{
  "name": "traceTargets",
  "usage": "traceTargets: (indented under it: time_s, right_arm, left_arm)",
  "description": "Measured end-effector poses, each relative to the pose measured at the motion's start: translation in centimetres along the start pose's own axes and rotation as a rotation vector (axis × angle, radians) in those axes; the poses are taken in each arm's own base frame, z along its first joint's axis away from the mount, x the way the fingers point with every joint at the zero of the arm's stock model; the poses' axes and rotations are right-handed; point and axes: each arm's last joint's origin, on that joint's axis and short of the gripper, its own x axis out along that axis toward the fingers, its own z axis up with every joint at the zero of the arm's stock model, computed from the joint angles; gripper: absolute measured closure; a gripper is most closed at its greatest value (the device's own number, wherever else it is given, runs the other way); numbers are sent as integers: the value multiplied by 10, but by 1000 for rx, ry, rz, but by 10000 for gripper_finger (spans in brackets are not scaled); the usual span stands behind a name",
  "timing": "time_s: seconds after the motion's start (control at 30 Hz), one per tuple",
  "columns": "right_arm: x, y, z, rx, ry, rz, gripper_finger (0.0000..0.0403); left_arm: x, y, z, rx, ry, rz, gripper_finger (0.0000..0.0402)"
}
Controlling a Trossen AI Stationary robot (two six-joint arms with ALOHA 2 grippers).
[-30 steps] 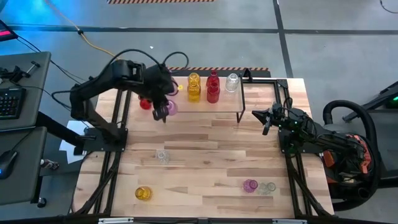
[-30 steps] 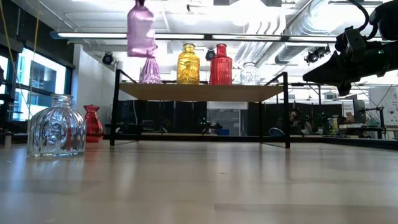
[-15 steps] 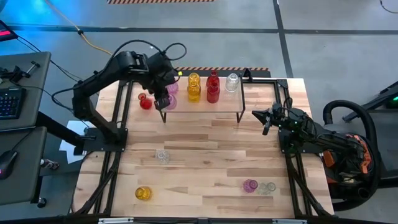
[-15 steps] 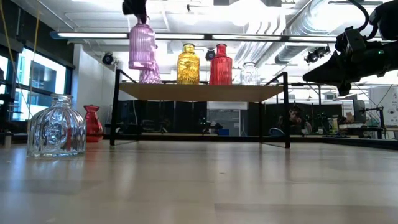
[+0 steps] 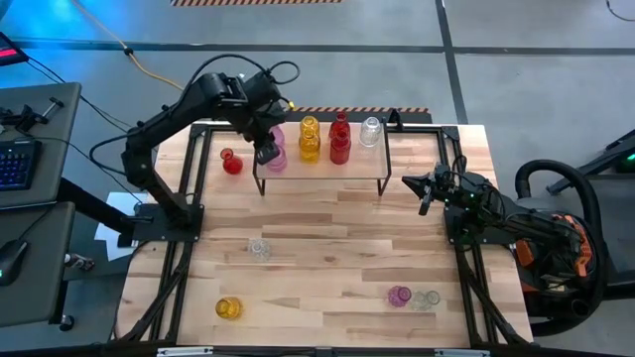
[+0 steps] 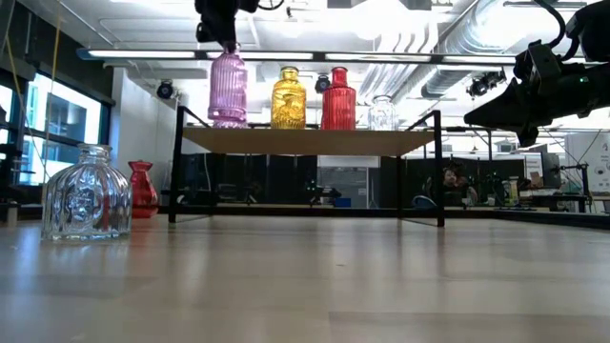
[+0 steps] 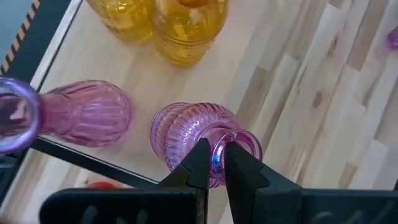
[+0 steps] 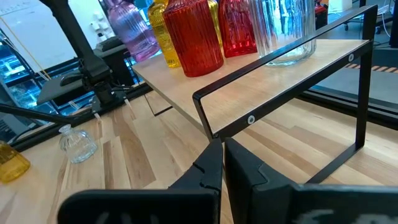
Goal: Sort vases onto shelf
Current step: Put the left pink vase on the shelf aligned with the other pink vase
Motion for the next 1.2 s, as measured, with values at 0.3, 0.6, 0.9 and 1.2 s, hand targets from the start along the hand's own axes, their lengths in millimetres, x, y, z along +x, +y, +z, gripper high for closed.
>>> traceTargets:
  time_s: [0.3, 0.6, 0.9, 1.2]
  right_arm:
    - [0, 0, 0, 0, 0, 0, 403]
    - [0, 0, 0, 0, 0, 0, 403]
    - [0, 0, 0, 0, 0, 0, 403]
    - [0, 0, 0, 0, 0, 0, 403]
  left_arm:
    - [-2, 13, -1, -12, -2, 14, 383]
    - [1, 20, -1, -18, -6, 7, 383]
    - [12, 28, -1, -36, 7, -14, 383]
    - [11, 34, -2, -55, 7, -6, 375]
